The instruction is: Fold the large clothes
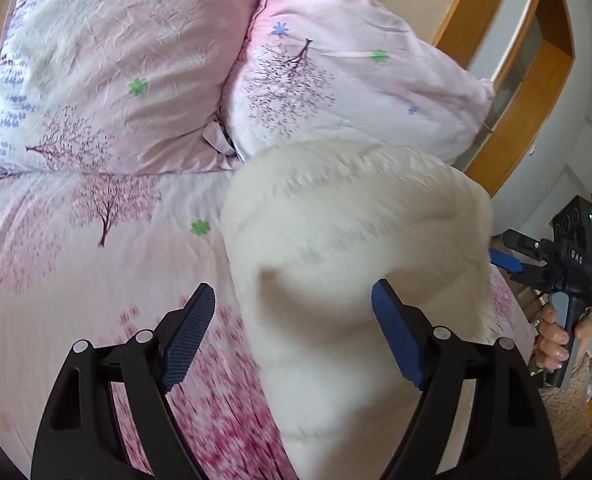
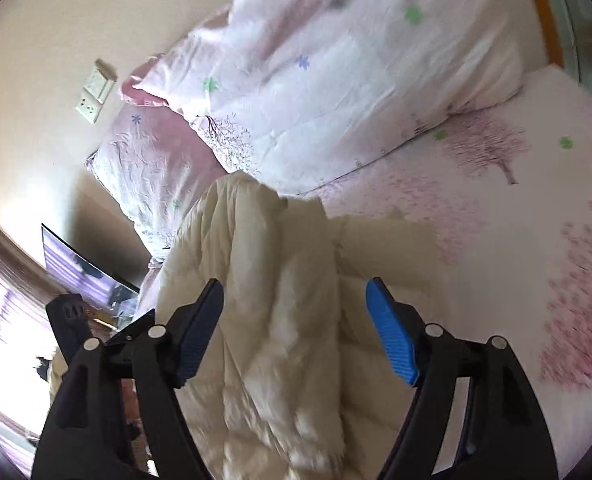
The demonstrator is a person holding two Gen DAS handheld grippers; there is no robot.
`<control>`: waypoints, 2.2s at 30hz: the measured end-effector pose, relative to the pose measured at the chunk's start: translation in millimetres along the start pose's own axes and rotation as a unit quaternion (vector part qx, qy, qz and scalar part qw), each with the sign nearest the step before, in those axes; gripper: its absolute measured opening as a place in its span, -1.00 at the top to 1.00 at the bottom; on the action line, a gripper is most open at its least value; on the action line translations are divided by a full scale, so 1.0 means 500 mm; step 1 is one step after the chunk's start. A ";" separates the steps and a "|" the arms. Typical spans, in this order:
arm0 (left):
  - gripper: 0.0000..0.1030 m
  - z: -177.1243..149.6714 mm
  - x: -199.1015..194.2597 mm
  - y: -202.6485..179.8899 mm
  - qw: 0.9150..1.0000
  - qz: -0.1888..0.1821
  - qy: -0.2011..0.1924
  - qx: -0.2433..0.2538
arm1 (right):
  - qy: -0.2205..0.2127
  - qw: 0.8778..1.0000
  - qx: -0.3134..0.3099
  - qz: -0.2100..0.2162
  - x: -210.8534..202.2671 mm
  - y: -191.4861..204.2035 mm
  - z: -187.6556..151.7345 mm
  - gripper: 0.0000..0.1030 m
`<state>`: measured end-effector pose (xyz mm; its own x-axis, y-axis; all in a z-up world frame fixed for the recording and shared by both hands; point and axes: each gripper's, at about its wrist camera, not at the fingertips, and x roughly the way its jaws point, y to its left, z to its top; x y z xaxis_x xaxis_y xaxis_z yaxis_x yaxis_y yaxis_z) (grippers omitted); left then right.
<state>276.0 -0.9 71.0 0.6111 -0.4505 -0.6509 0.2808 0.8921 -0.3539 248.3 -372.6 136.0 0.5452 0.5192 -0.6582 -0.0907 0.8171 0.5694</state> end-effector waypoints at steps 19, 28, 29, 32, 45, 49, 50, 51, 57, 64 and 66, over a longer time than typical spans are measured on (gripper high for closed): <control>-0.50 0.055 0.149 -0.026 0.994 0.089 0.037 0.058 | 0.050 0.992 0.024 -0.117 0.115 -0.096 -0.003 0.68; -0.50 0.042 0.197 -0.018 0.993 0.099 0.052 0.047 | 0.070 0.985 0.014 -0.156 0.150 -0.108 -0.018 0.58; -0.49 0.041 0.194 -0.021 0.992 0.103 0.047 0.050 | 0.068 0.985 0.015 -0.160 0.149 -0.108 -0.019 0.48; -0.45 0.044 0.157 -0.025 0.994 0.101 0.019 0.048 | 0.046 0.983 0.014 -0.180 0.120 -0.103 -0.025 0.13; -0.46 -0.033 -0.012 -0.174 0.990 -0.063 -0.003 0.125 | -0.045 0.989 -0.104 -0.099 -0.055 0.038 -0.202 0.11; -0.49 -0.065 0.029 -0.184 0.989 -0.031 0.035 0.139 | -0.006 0.987 -0.090 -0.136 -0.005 0.014 -0.225 0.15; -0.49 -0.071 0.039 -0.180 0.989 -0.027 0.043 0.140 | 0.005 0.988 -0.077 -0.136 0.007 0.002 -0.229 0.14; -0.50 -0.078 0.048 -0.177 0.988 -0.020 0.050 0.142 | 0.011 0.989 -0.068 -0.134 0.013 -0.006 -0.232 0.14; -0.65 -0.116 0.082 -0.153 0.988 0.000 0.076 0.131 | 0.013 0.991 -0.037 -0.125 0.031 -0.033 -0.254 0.14; -0.73 -0.143 0.078 -0.126 0.994 -0.007 0.061 0.095 | -0.014 0.985 -0.050 -0.166 0.019 0.006 -0.266 0.12; -0.70 -0.152 0.041 -0.134 0.994 -0.009 0.038 0.103 | -0.047 0.988 -0.051 -0.141 -0.022 0.023 -0.275 0.10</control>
<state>213.3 -72.3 30.4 0.5490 -0.4613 -0.6970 0.4414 0.8681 -0.2269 126.7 -334.8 82.2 0.6354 0.2463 -0.7319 -0.0053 0.9491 0.3149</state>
